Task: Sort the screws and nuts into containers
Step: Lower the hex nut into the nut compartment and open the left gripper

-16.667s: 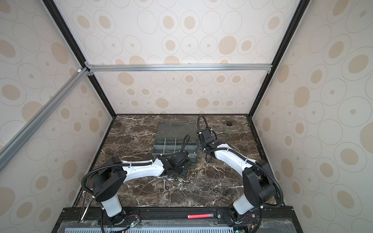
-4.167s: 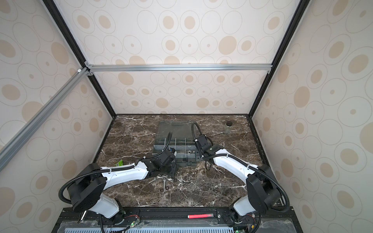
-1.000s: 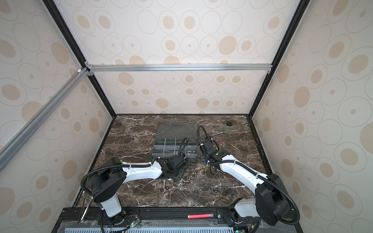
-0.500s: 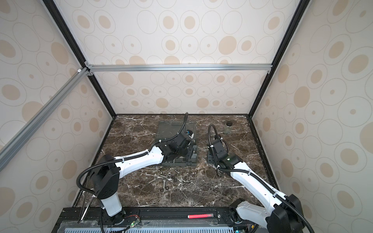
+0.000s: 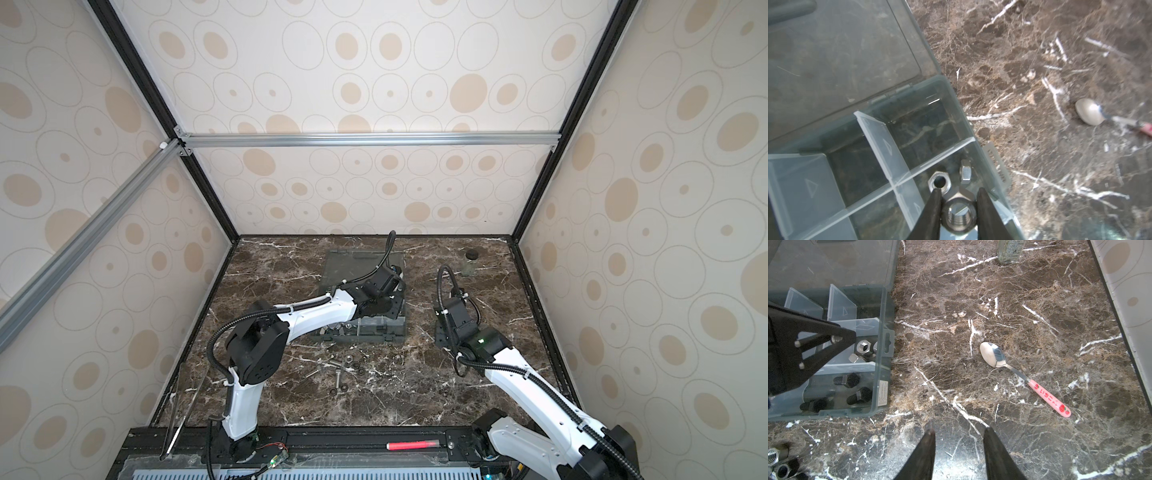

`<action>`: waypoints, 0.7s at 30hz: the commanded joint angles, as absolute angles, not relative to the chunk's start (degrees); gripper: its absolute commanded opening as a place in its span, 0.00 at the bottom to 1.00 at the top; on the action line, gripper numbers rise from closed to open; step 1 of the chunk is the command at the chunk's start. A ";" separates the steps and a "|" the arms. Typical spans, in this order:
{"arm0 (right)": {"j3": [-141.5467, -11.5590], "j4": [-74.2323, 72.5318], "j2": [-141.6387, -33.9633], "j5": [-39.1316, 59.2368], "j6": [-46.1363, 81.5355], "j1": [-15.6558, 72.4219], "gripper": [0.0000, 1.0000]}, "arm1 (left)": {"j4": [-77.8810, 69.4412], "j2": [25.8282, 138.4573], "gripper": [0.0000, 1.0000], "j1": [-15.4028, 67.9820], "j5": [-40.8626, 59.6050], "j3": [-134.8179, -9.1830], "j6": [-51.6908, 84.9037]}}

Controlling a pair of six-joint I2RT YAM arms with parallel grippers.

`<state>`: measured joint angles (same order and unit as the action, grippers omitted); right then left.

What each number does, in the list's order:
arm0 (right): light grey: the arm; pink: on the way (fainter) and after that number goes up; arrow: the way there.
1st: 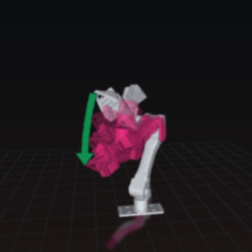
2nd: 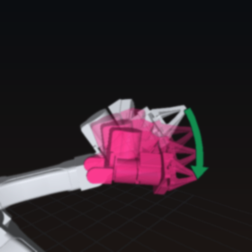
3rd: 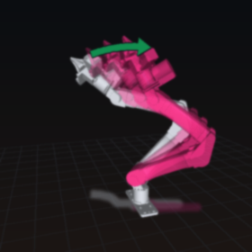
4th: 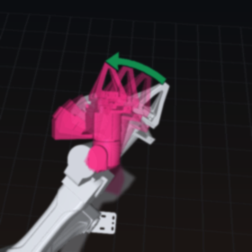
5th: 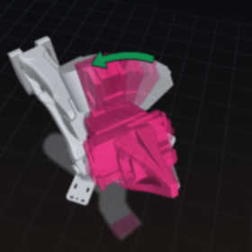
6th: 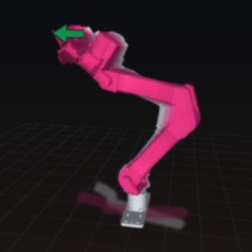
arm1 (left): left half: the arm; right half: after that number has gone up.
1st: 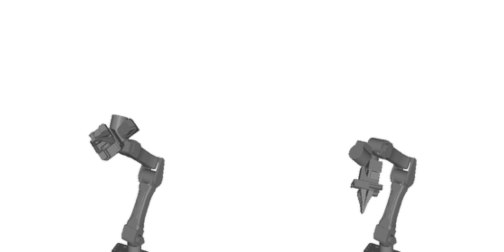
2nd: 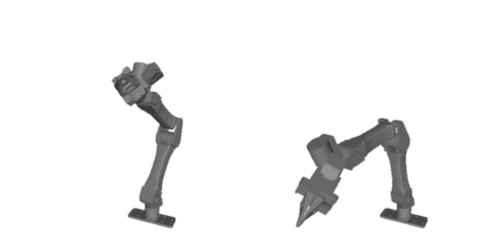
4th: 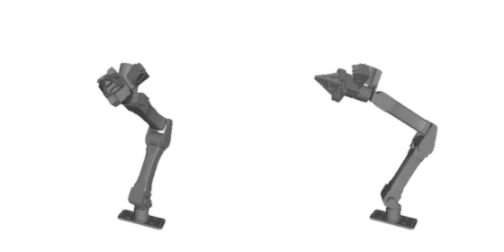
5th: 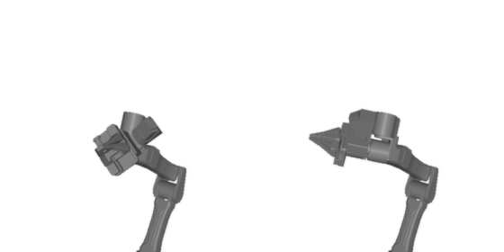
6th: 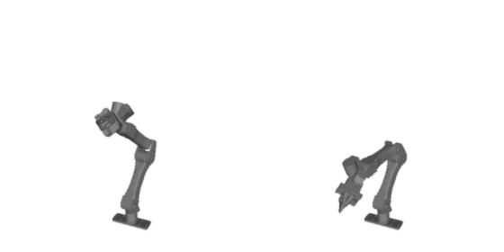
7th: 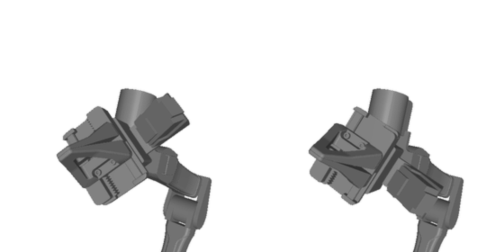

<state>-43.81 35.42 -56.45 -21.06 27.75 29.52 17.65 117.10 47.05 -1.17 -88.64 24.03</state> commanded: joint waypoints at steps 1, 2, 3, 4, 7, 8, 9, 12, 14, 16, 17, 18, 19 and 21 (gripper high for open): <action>-43.19 36.92 -55.46 -21.93 28.48 29.04 0.42 | 17.39 115.79 0.34 46.73 -0.62 -89.87 23.08; -43.23 36.91 -55.46 -21.89 28.48 29.03 0.42 | 17.17 115.45 0.35 46.74 -0.62 -89.37 23.21; -43.23 36.77 -55.55 -21.87 28.48 29.05 0.42 | 16.99 115.14 0.35 46.68 -0.62 -88.94 23.29; -43.24 36.68 -55.63 -21.80 28.44 29.03 0.42 | 16.89 114.89 0.35 46.67 -0.62 -88.78 23.38; -43.30 36.49 -55.96 -21.71 28.56 29.01 0.42 | 16.72 114.08 0.35 46.67 -0.62 -88.27 23.55; -43.31 36.53 -56.04 -21.63 28.57 29.03 0.42 | 16.69 113.84 0.36 46.58 -0.69 -88.13 23.60; -43.29 36.53 -56.19 -21.63 28.56 29.04 0.42 | 16.68 113.58 0.36 46.58 -0.77 -87.97 23.64; -43.27 36.51 -56.16 -21.54 28.65 29.02 0.42 | 15.88 112.68 0.36 46.47 -0.62 -86.96 24.21; -43.23 36.39 -56.07 -21.53 28.68 29.04 0.42 | 15.28 112.02 0.36 46.41 -0.32 -86.03 24.67; -43.24 36.40 -56.16 -21.55 28.66 29.06 0.42 | 14.65 111.24 0.36 46.36 0.41 -84.98 25.28; -43.24 36.34 -56.16 -21.48 28.65 29.03 0.42 | 14.16 110.74 0.36 46.40 0.75 -84.35 25.64; -43.24 36.36 -56.23 -21.52 28.72 29.09 0.42 | 13.63 110.17 0.36 46.33 1.04 -83.50 25.95; -43.24 36.24 -56.24 -21.38 28.74 29.03 0.42 | 13.23 109.75 0.36 46.34 1.05 -83.00 26.23; -43.24 36.04 -56.34 -21.19 28.74 29.01 0.42 | 12.80 108.75 0.36 46.24 1.05 -81.90 26.64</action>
<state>-43.75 35.57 -56.25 -21.02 28.01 29.50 14.33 111.20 46.74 0.51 -82.91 25.32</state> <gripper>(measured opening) 0.419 0.358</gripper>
